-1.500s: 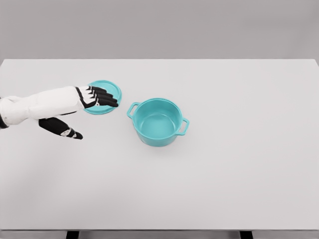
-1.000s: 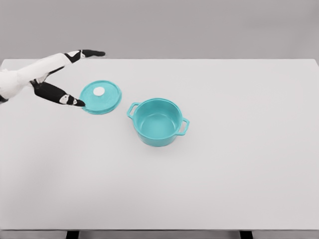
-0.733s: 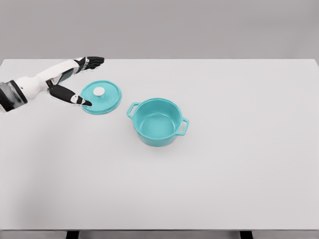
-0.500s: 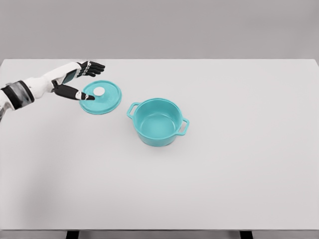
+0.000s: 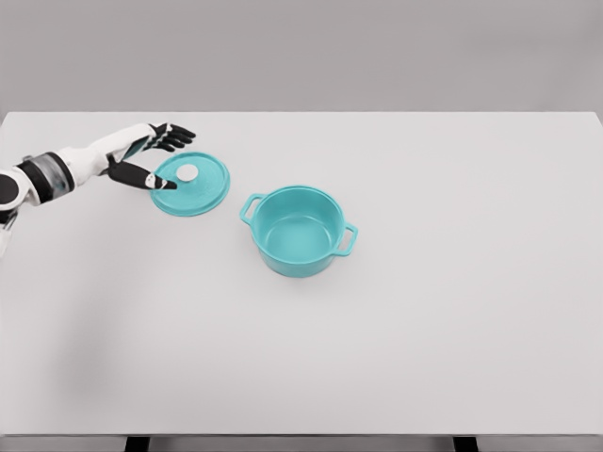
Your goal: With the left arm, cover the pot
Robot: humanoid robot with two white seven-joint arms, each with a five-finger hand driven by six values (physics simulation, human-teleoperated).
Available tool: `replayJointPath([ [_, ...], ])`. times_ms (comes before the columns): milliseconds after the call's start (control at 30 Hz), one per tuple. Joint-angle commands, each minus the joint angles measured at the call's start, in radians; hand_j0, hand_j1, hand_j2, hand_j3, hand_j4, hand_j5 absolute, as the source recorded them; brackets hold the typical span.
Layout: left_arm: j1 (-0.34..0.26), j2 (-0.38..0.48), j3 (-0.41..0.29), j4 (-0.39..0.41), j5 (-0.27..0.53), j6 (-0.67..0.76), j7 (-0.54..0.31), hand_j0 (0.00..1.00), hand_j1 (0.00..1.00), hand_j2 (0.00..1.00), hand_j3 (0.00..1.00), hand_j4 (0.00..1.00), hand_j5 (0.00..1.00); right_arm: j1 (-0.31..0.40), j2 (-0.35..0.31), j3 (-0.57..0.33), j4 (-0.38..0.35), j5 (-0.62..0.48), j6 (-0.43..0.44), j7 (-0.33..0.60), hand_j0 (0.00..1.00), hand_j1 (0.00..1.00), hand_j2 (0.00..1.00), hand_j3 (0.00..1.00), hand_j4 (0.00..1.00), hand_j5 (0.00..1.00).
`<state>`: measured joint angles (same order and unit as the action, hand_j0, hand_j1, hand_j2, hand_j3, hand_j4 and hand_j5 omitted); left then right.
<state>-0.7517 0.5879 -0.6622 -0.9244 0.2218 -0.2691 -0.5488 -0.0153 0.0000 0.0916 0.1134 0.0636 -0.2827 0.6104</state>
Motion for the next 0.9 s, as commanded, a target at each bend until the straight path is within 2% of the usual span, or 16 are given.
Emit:
replayJointPath([
  [0, 0.000, -0.014, 0.001, 0.019, -0.009, -0.001, 0.003, 0.83, 0.83, 0.83, 0.83, 0.83, 0.83, 0.000, 0.000, 0.000, 0.000, 0.001, -0.001, 0.000, 1.00, 1.00, 1.00, 1.00, 1.00, 1.00],
  [200, -0.002, -0.043, 0.001, 0.067, -0.033, -0.001, 0.012, 0.82, 0.82, 0.82, 0.82, 0.82, 0.82, 0.000, 0.000, -0.001, 0.000, 0.001, -0.001, 0.000, 1.00, 1.00, 1.00, 1.00, 1.00, 1.00],
  [633, -0.006, -0.043, 0.004, 0.061, -0.038, -0.002, 0.013, 0.81, 0.81, 0.81, 0.81, 0.81, 0.81, 0.000, 0.000, 0.000, 0.000, 0.001, -0.001, 0.000, 1.00, 1.00, 1.00, 1.00, 1.00, 1.00],
  [867, -0.005, -0.045, 0.003, 0.064, -0.065, -0.027, 0.059, 0.81, 0.81, 0.81, 0.81, 0.81, 0.81, 0.000, 0.000, -0.001, 0.000, 0.001, -0.001, 0.000, 1.00, 1.00, 1.00, 1.00, 1.00, 1.00],
])
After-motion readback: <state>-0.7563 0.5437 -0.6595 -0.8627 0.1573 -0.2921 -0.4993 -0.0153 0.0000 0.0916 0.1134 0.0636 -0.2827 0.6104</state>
